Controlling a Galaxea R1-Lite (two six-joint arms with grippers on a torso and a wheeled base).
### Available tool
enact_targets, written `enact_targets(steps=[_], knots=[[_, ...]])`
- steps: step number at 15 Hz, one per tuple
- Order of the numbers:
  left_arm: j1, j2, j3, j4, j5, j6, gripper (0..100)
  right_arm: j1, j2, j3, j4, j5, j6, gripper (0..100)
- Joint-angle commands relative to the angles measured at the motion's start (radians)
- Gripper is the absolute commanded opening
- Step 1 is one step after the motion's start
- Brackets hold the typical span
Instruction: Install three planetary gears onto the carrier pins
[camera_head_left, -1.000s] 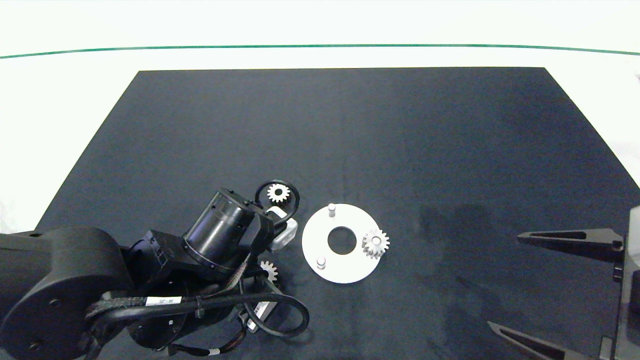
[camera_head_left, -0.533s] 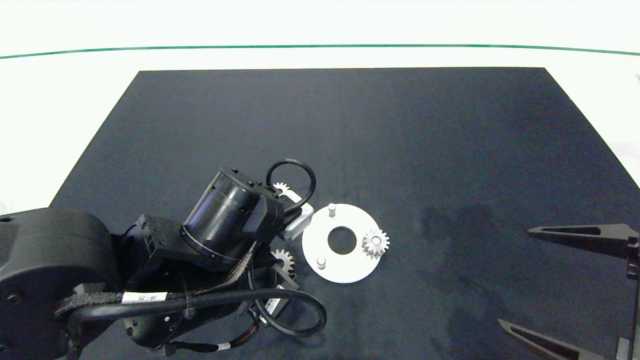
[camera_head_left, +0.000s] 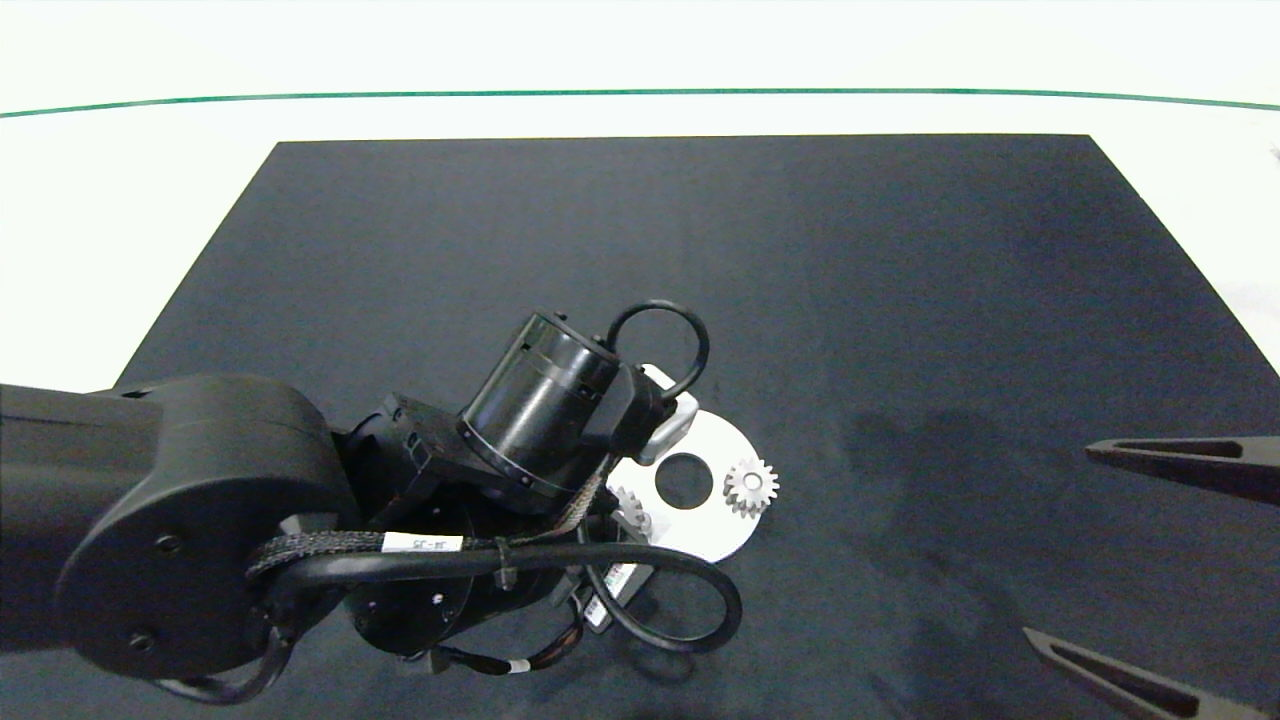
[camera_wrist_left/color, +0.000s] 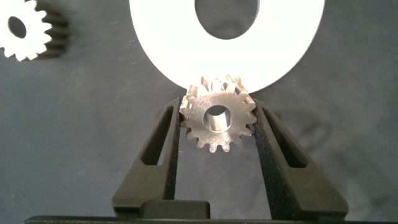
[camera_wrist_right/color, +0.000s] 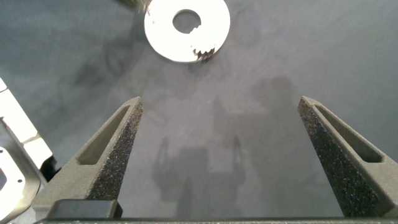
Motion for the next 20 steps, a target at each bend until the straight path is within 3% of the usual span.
enact_targets(steps=[1,20], knots=[[-0.012,0.036,-0.041,0.015,0.003,0.000,22,0.000,-0.053,-0.012,0.005,0.000,-0.024,100],[-0.013,0.073,-0.079,0.043,0.003,-0.002,22,0.000,-0.056,-0.010,0.007,-0.001,-0.030,100]])
